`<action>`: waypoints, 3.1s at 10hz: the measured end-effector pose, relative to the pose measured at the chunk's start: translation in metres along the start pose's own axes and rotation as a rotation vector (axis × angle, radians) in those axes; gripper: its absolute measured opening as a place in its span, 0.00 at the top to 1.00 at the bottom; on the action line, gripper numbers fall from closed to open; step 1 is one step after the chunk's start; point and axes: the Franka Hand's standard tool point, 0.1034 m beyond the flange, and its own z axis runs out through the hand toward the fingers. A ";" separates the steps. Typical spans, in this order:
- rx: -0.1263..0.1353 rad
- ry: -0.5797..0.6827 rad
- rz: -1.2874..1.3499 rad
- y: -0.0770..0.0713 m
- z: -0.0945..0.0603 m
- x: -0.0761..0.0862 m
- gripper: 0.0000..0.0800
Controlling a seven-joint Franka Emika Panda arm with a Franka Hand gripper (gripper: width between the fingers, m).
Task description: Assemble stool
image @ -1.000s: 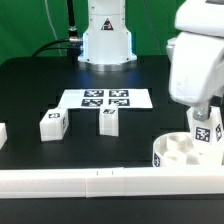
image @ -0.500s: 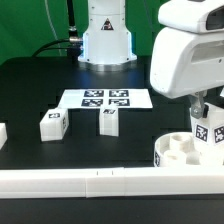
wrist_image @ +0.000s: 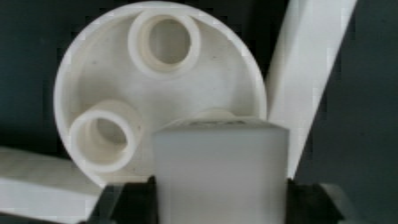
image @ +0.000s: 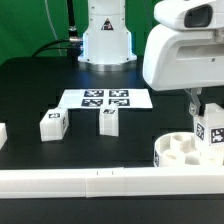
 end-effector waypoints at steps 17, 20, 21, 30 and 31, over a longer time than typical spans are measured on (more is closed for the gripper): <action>0.189 -0.034 1.508 -0.011 0.000 0.006 0.59; 0.253 -0.056 1.740 -0.013 -0.001 0.009 0.59; 0.260 -0.070 1.799 -0.014 -0.001 0.009 0.59; 0.446 -0.101 2.230 -0.019 0.000 0.010 0.49; 0.446 -0.099 2.218 -0.020 0.000 0.010 0.49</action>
Offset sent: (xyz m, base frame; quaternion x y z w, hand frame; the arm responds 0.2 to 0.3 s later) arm -0.0111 0.0091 -0.0067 0.0484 -0.0243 0.3242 0.9444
